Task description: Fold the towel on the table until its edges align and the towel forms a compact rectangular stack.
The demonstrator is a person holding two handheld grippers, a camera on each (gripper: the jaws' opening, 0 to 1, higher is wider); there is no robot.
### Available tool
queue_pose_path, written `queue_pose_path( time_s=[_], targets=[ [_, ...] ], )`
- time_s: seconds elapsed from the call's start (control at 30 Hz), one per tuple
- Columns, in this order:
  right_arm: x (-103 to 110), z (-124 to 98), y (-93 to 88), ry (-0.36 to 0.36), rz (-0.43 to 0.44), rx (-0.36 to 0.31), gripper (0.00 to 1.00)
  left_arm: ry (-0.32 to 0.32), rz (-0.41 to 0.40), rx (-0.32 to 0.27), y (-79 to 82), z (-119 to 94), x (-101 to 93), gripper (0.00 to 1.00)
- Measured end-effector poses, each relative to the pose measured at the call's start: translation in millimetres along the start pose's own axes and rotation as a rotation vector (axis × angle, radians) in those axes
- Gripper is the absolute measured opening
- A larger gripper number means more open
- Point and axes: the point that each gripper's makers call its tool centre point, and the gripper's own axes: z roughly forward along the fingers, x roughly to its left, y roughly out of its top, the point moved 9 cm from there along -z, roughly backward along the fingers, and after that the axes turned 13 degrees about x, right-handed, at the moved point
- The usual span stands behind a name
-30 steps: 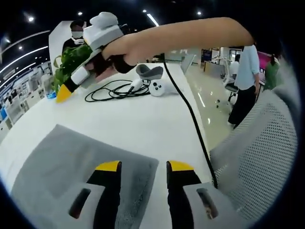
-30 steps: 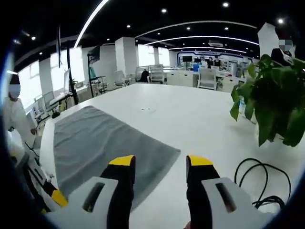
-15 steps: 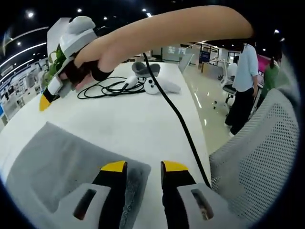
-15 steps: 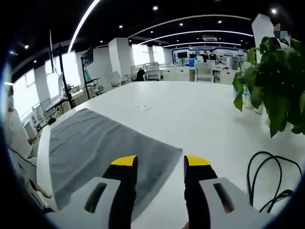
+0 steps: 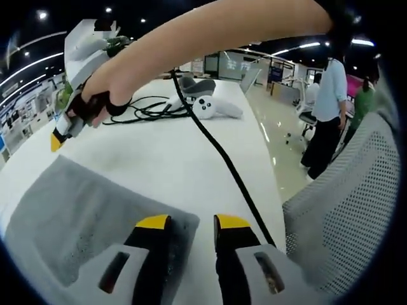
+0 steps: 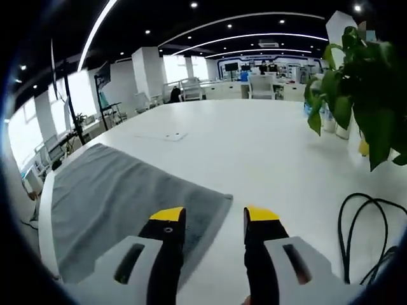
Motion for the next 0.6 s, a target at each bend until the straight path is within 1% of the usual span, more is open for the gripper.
queue_pose_path(
  time_s=[0.07,0.17,0.43,0.53,0.6],
  targets=[
    [-2,5,-0.9,0.001,-0.007,0.01,0.35,0.002,0.011,0.01,-2.0,2,-0.1,0.26],
    [-5,9,-3.0,0.002,-0.01,0.02,0.35,0.019,0.033,0.003,-1.5,2,1.7,0.23],
    [-3,17,-7.4,0.014,-0.007,0.039,0.33,0.021,0.037,-0.016,-2.5,2,3.1,0.2],
    [-3,22,-8.1,0.015,-0.019,0.051,0.33,0.033,0.033,-0.019,-2.7,2,4.7,0.16],
    [-4,22,-7.9,0.019,-0.008,0.05,0.33,0.043,0.033,-0.017,-2.7,2,5.7,0.14]
  ],
)
